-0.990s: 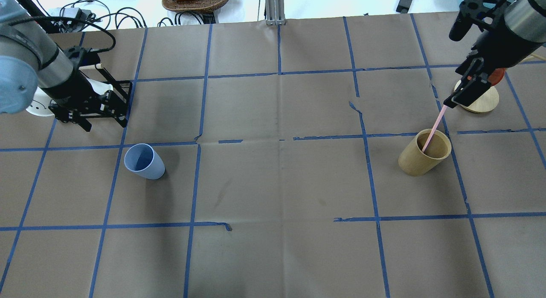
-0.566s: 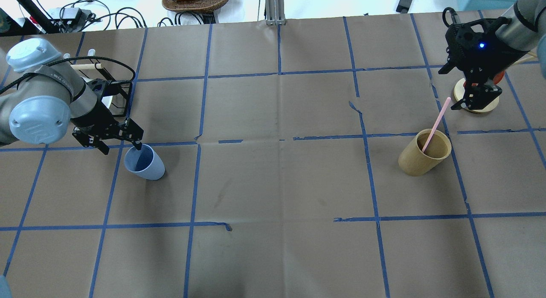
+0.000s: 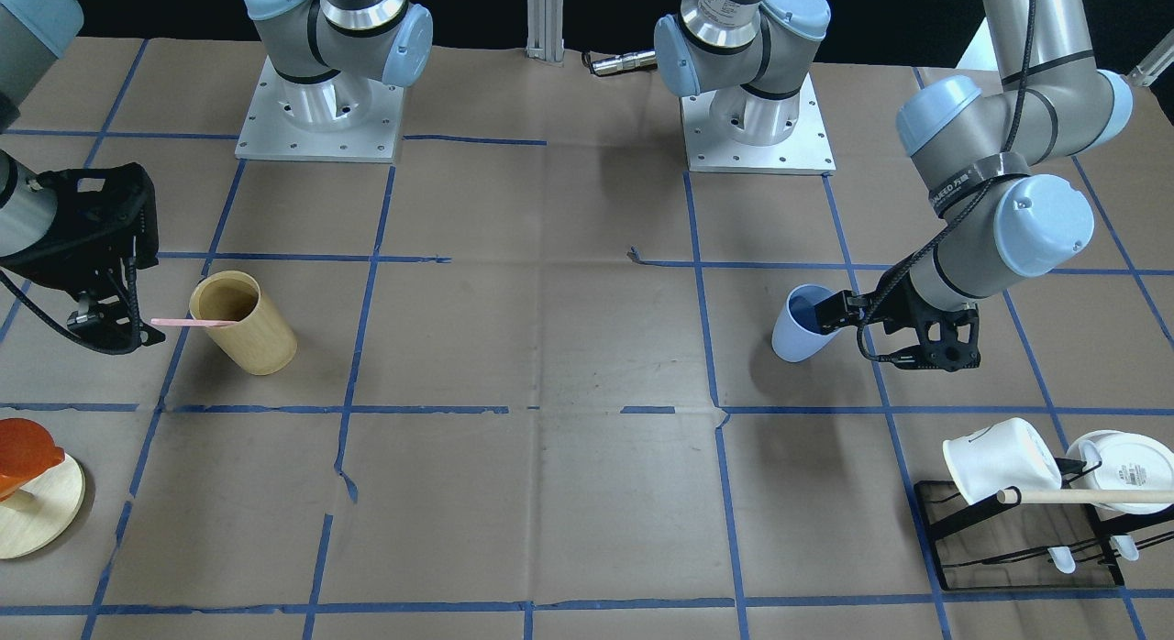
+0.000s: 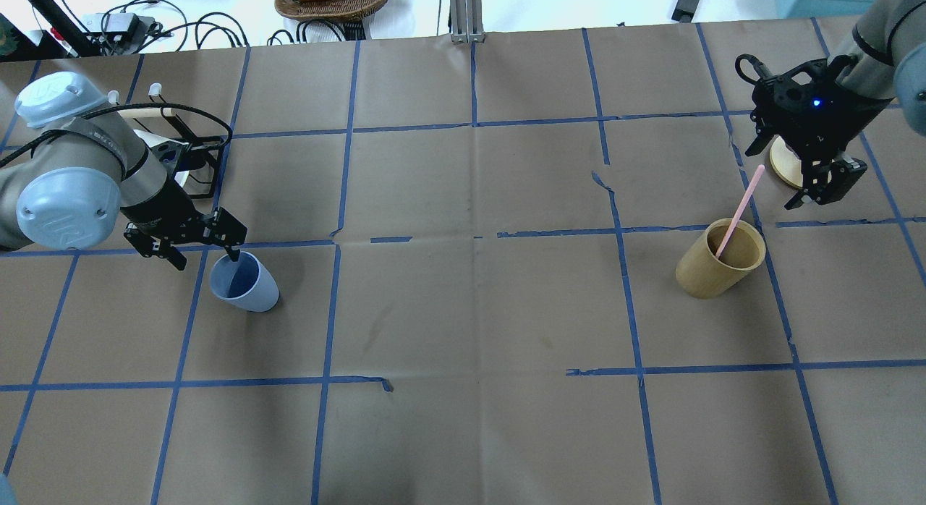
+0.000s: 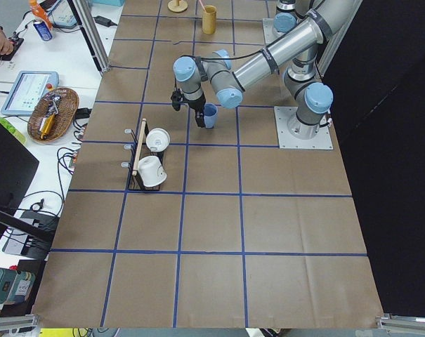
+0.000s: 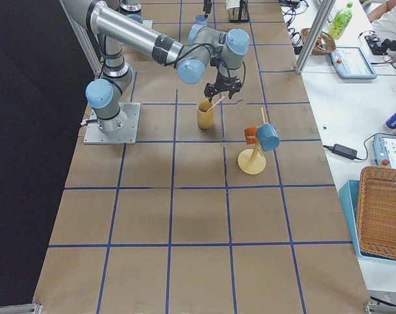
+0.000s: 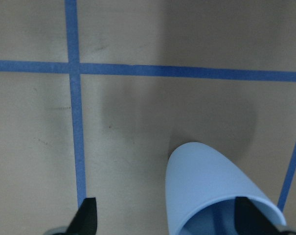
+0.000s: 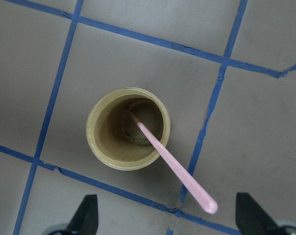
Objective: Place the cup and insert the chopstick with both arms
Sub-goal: 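Lower left gripper onto blue cup while right gripper moves over bamboo cup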
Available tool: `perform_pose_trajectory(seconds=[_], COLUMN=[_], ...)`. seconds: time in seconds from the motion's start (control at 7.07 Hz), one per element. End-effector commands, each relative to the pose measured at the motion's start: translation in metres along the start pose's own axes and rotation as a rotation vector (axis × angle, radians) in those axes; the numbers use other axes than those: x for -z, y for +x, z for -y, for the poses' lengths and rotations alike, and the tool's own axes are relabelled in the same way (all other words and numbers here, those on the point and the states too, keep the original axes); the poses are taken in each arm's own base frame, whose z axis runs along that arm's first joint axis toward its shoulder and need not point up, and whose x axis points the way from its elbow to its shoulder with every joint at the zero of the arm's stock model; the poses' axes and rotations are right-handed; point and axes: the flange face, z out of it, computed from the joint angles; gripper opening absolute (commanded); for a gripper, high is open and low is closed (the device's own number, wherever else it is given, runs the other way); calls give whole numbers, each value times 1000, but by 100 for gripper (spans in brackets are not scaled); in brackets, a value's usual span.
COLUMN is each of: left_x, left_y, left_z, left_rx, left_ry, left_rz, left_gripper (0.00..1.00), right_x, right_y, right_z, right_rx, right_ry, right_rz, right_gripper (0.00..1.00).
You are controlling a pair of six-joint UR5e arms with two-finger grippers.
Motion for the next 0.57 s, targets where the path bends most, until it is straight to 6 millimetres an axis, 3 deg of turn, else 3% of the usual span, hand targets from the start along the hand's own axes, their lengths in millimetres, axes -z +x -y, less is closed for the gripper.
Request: perform_pose_trajectory(seconds=[0.0, 0.28, 0.42], left_x=[8, 3, -9], left_y=[1, 3, 2], left_z=[-5, -14, -12], left_rx=[-1, 2, 4], left_ry=[13, -44, -69], left_rz=[5, -12, -20], left_gripper=[100, 99, 98], right_x=[11, 3, -2], right_y=[11, 41, 45], right_z=[0, -11, -13], right_rx=[240, 471, 494], right_ry=[-13, -4, 0], right_rz=[-20, -120, -136], right_gripper=[99, 99, 99])
